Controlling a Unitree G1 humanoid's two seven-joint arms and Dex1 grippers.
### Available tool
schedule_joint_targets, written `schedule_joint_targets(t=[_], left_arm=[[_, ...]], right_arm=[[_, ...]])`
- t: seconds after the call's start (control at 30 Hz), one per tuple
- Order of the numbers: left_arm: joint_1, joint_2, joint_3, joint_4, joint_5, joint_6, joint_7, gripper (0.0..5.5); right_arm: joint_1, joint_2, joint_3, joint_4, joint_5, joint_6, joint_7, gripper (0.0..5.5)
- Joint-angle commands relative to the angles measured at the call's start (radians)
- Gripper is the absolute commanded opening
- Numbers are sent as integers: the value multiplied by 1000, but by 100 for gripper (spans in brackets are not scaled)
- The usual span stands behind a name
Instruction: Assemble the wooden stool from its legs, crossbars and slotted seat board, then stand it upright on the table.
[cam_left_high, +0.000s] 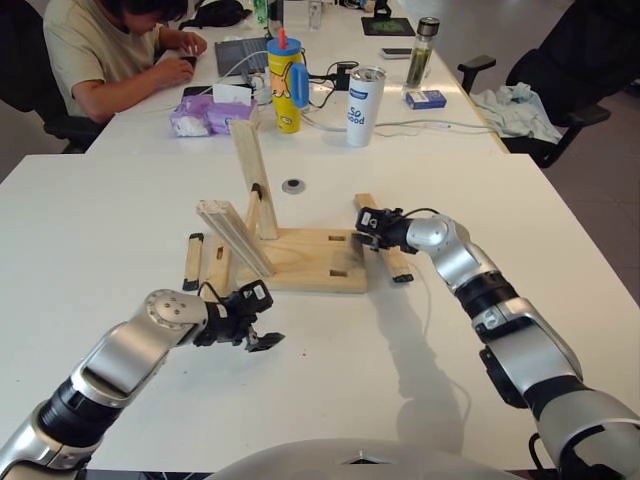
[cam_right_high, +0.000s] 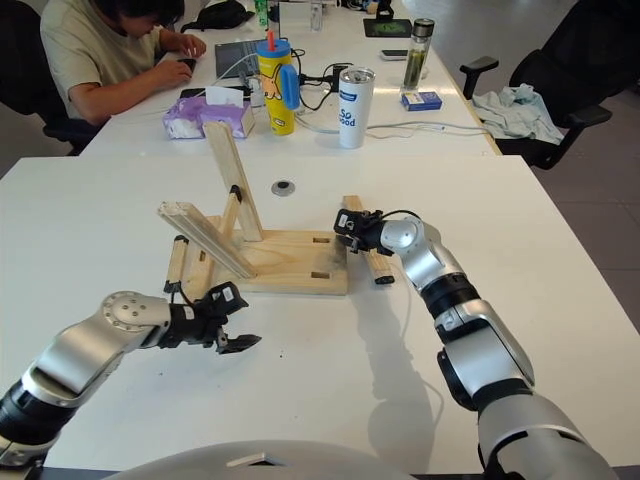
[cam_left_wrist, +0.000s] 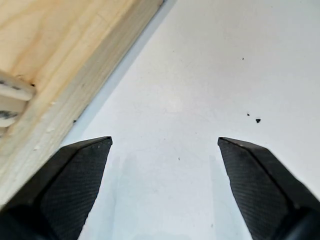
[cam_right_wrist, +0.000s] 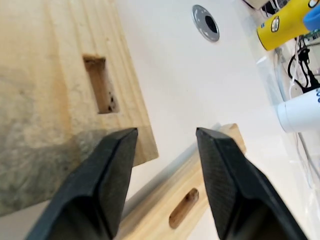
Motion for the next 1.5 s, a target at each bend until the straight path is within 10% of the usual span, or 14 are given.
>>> schedule_joint_targets(t=[0.03,0.9,1.5], left_arm=[[-39,-28,-55,172,99,-55,62,394],[-224,-209,-37,537,284,-251,119,394],[-34,-240,569,274,172,-150,380,394]], right_arm=[[32,5,82,38,-47,-30,123,219],[419,51,-3,-715,134,378,124,219],[566,290,-529,-985,531,713,-342,219]])
